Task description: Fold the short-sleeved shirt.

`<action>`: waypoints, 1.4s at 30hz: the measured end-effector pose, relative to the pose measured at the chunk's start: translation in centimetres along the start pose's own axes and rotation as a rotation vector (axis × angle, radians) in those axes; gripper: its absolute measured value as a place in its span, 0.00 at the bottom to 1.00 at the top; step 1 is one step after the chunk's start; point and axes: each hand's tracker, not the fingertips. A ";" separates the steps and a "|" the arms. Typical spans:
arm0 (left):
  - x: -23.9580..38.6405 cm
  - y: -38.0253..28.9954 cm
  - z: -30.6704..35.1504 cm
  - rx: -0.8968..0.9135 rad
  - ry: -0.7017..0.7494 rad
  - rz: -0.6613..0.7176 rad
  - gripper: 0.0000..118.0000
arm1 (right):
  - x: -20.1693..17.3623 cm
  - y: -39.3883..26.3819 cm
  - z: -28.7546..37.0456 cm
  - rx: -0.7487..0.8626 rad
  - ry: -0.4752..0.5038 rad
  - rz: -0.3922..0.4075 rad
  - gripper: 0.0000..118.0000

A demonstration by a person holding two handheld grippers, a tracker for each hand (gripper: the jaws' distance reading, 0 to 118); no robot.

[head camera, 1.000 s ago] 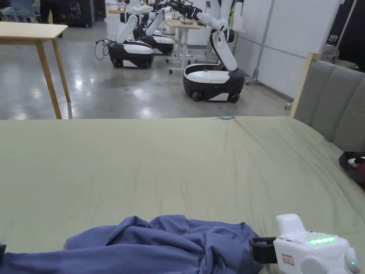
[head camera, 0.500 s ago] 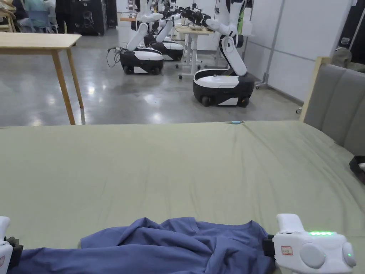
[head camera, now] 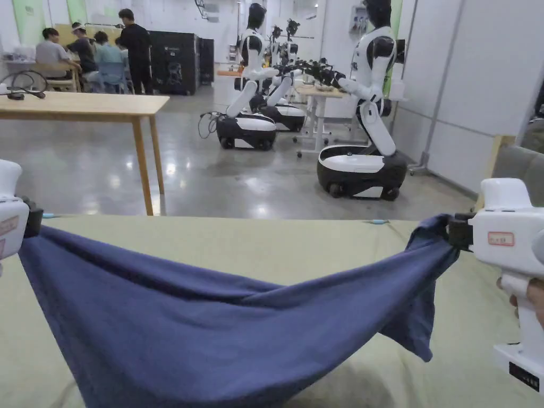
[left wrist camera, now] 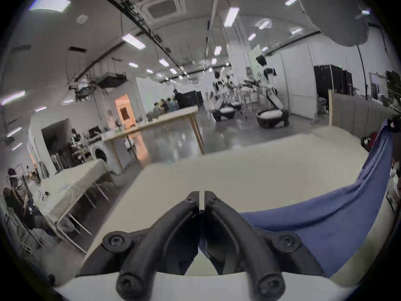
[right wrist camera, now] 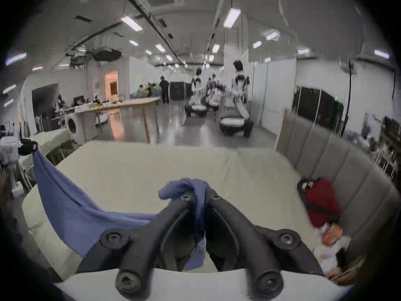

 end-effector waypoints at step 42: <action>4.1 -16.1 0.6 -0.246 -0.132 0.100 0.00 | 2.7 -16.4 -1.3 -0.120 -0.088 -0.072 0.07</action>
